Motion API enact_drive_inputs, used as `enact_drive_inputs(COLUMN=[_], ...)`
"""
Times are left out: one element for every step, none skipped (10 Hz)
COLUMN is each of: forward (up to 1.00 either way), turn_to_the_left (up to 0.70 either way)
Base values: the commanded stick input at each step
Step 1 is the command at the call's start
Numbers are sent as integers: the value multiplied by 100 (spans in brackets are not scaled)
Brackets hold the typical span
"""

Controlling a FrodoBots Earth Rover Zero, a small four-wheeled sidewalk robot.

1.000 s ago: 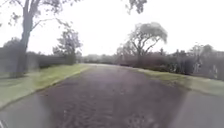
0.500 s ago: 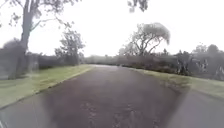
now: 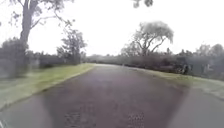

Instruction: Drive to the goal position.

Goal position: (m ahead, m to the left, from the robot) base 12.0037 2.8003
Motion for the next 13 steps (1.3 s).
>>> enact_drive_inputs(forward=[70, 70, 70, 70, 70, 70, 70, 70, 70, 70, 70, 70, 70], turn_to_the_left=[0, 0, 0, 0, 0, 0, 0, 0, 0, 0, 0, 0, 0])
